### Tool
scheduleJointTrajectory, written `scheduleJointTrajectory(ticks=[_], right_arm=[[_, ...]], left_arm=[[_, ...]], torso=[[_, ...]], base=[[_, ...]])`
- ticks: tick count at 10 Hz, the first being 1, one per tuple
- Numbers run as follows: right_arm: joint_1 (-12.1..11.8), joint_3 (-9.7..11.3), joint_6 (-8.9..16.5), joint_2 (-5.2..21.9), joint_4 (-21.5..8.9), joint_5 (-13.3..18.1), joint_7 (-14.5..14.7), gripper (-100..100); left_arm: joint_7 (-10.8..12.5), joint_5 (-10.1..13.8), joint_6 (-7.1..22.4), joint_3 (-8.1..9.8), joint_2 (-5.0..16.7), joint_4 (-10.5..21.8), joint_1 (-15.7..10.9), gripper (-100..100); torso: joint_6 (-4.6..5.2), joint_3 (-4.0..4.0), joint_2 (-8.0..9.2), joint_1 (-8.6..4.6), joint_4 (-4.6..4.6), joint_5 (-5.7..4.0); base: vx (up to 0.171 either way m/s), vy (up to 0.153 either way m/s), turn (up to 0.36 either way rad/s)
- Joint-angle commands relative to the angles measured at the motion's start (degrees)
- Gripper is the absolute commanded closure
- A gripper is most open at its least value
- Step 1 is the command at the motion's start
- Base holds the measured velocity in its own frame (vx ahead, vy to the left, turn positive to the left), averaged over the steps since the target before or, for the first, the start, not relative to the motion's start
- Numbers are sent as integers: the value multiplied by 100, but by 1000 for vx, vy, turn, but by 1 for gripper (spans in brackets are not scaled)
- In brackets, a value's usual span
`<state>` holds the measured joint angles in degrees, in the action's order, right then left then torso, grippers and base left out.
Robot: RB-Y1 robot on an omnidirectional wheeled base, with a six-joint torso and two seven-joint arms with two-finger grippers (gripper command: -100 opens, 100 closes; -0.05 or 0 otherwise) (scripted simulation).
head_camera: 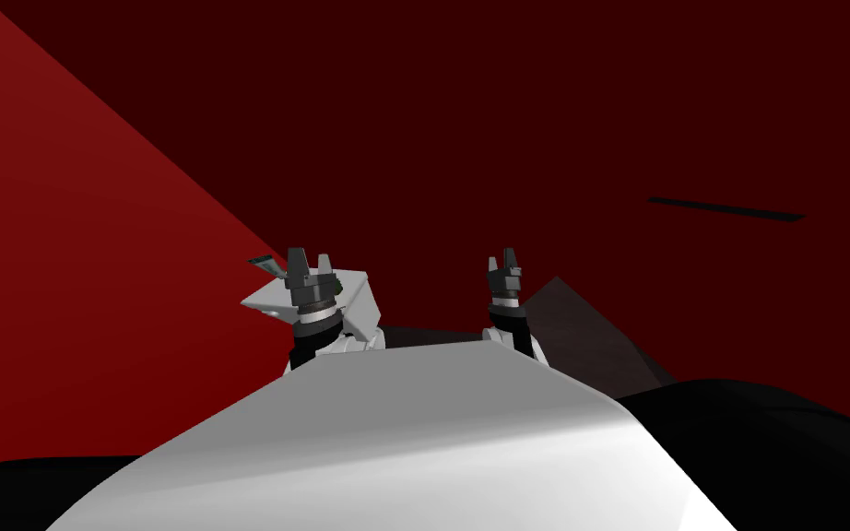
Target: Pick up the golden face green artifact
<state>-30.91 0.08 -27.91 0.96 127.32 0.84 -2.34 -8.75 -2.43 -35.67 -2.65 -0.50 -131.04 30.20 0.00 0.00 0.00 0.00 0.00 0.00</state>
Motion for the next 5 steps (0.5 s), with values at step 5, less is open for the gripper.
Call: scheduleJointTrajectory(ticks=[5], right_arm=[[0, 0, 0, 0, 0, 0, 0, 0]], left_arm=[[212, 362, 524, 433, 778, -123, 307, -100]], torso=[[0, -2, -4, 12, -1, 2]], base=[[9, 15, -3]])
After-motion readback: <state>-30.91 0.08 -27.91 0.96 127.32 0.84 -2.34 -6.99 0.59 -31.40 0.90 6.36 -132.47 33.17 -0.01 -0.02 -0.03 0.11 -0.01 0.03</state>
